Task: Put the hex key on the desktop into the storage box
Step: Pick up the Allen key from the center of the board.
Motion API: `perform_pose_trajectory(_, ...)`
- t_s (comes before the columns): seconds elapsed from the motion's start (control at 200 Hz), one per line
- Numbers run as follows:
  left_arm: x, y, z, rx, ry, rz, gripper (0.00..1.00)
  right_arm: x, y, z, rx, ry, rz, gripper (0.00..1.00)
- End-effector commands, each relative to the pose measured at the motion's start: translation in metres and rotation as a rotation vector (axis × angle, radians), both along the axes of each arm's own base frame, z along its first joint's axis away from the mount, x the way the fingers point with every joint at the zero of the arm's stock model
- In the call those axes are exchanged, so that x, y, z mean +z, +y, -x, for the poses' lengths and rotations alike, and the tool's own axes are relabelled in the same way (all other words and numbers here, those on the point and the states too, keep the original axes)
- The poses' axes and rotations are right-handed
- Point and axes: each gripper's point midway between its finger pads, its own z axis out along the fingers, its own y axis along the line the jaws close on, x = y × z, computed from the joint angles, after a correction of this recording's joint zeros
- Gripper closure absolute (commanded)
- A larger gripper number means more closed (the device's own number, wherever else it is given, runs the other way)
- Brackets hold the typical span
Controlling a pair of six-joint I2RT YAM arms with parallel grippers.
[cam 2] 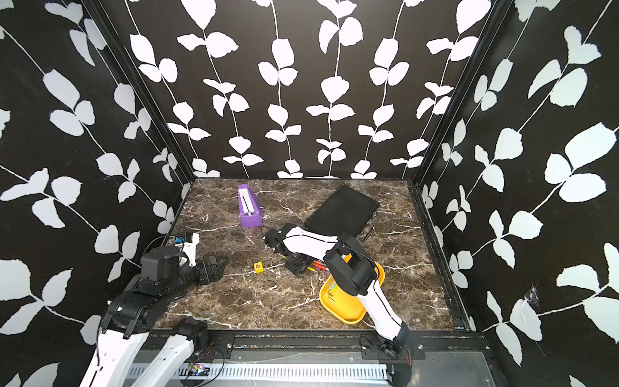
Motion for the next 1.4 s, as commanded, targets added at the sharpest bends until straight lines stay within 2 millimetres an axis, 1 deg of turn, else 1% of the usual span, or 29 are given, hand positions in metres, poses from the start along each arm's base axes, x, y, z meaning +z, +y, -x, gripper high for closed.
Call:
perform_pose_trajectory(0.0, -0.002, -0.003, 0.0, -0.011, 0.013, 0.005, 0.14, -0.021, -0.013, 0.009, 0.006, 0.05, 0.054, 0.7)
perform_pose_trajectory(0.08, -0.003, -0.003, 0.0, -0.014, 0.017, 0.004, 0.14, -0.024, -0.008, 0.014, 0.007, 0.089, 0.027, 0.69)
perform_pose_trajectory(0.18, -0.003, -0.003, -0.001, -0.012, 0.016, 0.003, 0.14, -0.03, 0.004, 0.03, -0.005, 0.189, -0.036, 0.68)
perform_pose_trajectory(0.26, -0.003, -0.003, 0.0, -0.011, 0.015, 0.004, 0.14, -0.033, 0.009, 0.039, -0.018, 0.24, -0.06, 0.7)
perform_pose_trajectory(0.42, -0.003, -0.002, 0.0, -0.008, 0.016, 0.002, 0.14, -0.039, 0.005, 0.043, -0.033, 0.269, -0.04, 0.76)
perform_pose_trajectory(0.56, -0.002, -0.002, 0.0, -0.009, 0.013, 0.003, 0.14, -0.045, 0.003, 0.043, -0.018, 0.269, -0.022, 0.86)
perform_pose_trajectory(0.625, -0.003, -0.002, 0.0, -0.01, 0.015, 0.003, 0.14, -0.046, 0.001, 0.041, -0.013, 0.259, -0.016, 0.89)
perform_pose_trajectory(0.73, -0.003, -0.003, 0.0, -0.011, 0.016, 0.004, 0.14, -0.046, 0.004, 0.038, -0.018, 0.233, -0.035, 0.96)
perform_pose_trajectory(0.76, -0.002, -0.003, 0.0, -0.01, 0.014, 0.005, 0.14, -0.046, 0.005, 0.038, -0.022, 0.226, -0.045, 1.0)
perform_pose_trajectory(0.795, -0.002, -0.003, 0.0, -0.012, 0.015, 0.004, 0.14, -0.044, 0.007, 0.037, -0.027, 0.216, -0.058, 1.0)
perform_pose_trajectory(0.895, -0.002, -0.002, 0.0, -0.009, 0.013, 0.003, 0.14, -0.031, 0.017, 0.034, -0.026, 0.178, -0.108, 1.0)
perform_pose_trajectory(0.97, -0.002, -0.002, 0.0, -0.009, 0.013, 0.003, 0.14, -0.015, 0.028, 0.031, -0.029, 0.155, -0.169, 1.0)
perform_pose_trajectory(1.015, -0.002, -0.002, 0.0, -0.009, 0.013, 0.003, 0.14, -0.004, 0.034, 0.03, -0.037, 0.142, -0.209, 1.0)
perform_pose_trajectory(1.085, -0.002, -0.002, 0.0, -0.009, 0.01, 0.003, 0.14, 0.02, 0.043, 0.027, -0.051, 0.112, -0.28, 1.0)
perform_pose_trajectory(1.18, -0.002, -0.002, 0.0, -0.009, 0.011, 0.003, 0.14, 0.05, 0.049, 0.021, -0.093, 0.061, -0.358, 1.0)
perform_pose_trajectory(1.275, -0.002, -0.002, 0.0, -0.009, 0.009, 0.004, 0.14, 0.078, 0.046, 0.017, -0.174, 0.018, -0.418, 1.0)
perform_pose_trajectory(1.37, -0.002, -0.003, 0.001, -0.013, 0.007, 0.004, 0.14, 0.095, 0.036, 0.015, -0.287, -0.004, -0.459, 1.0)
perform_pose_trajectory(1.395, -0.001, -0.003, 0.001, -0.014, 0.006, 0.007, 0.14, 0.098, 0.031, 0.016, -0.325, -0.002, -0.459, 1.0)
